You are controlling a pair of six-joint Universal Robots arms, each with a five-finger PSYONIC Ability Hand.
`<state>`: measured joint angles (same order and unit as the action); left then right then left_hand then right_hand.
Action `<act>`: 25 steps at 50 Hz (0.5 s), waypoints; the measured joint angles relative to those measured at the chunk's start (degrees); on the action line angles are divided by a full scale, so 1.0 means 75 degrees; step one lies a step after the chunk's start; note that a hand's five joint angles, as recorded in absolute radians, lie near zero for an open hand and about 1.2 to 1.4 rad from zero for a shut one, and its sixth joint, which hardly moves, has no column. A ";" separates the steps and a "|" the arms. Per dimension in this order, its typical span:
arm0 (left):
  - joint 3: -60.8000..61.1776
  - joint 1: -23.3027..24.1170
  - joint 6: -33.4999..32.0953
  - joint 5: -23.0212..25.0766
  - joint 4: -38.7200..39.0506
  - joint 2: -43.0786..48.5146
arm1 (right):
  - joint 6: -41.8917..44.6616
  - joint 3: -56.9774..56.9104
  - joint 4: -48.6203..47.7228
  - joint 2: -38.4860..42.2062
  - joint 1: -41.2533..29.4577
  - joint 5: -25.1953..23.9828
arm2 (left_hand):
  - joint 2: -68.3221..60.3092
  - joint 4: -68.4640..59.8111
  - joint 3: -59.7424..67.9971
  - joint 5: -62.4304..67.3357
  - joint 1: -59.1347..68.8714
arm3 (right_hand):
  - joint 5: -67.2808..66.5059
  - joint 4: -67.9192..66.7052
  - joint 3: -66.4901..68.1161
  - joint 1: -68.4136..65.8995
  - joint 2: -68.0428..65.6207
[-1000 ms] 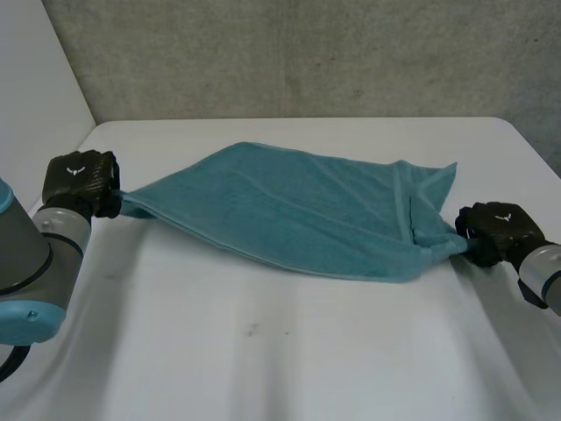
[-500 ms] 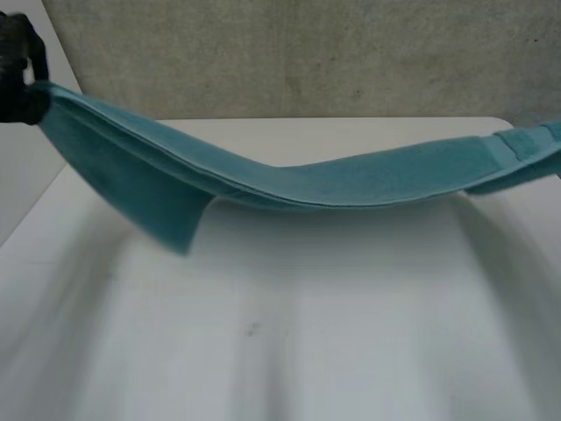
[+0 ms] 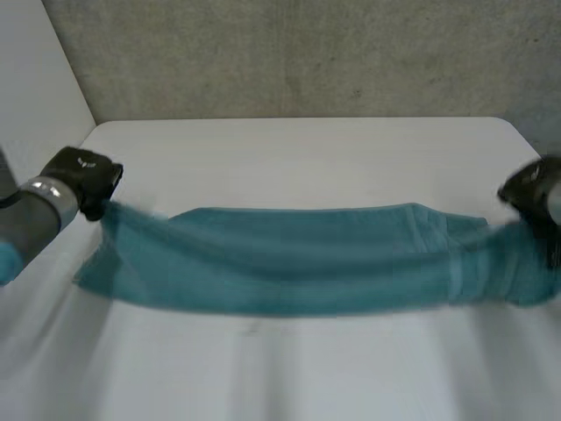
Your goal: Fold the laundry
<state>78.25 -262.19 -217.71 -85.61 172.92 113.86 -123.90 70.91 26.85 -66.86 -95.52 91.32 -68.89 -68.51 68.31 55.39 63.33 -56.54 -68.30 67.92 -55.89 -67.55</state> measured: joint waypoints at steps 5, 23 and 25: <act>-0.2183 0.0247 0.0021 -0.0236 0.0781 0.0746 | -0.0241 -0.2534 -0.1040 0.0945 -0.0327 0.0719 | -0.0001 -0.0013 0.0007 0.0000 0.0000 | 0.0000 -0.0001 0.0006 0.0001 -0.0031; -0.2692 0.0408 0.1765 -0.0840 0.4621 -0.0157 | -0.1719 -0.2419 -0.4832 -0.0536 -0.0929 0.0721 | -0.0005 -0.0026 0.0009 -0.0001 0.0000 | -0.0038 -0.0002 0.0025 0.0000 -0.0030; -0.2097 0.0392 0.1909 -0.0763 0.4554 -0.0149 | -0.1805 -0.1759 -0.4830 -0.0606 -0.0933 0.0619 | -0.0005 -0.0026 0.0009 0.0000 0.0000 | -0.0038 -0.0002 0.0024 0.0000 -0.0030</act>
<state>62.53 -259.25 -203.40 -91.33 207.08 112.75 -137.44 57.72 -9.37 -71.40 -102.52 95.96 -68.93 -68.70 68.38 55.39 63.33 -56.82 -68.32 68.10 -55.89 -67.77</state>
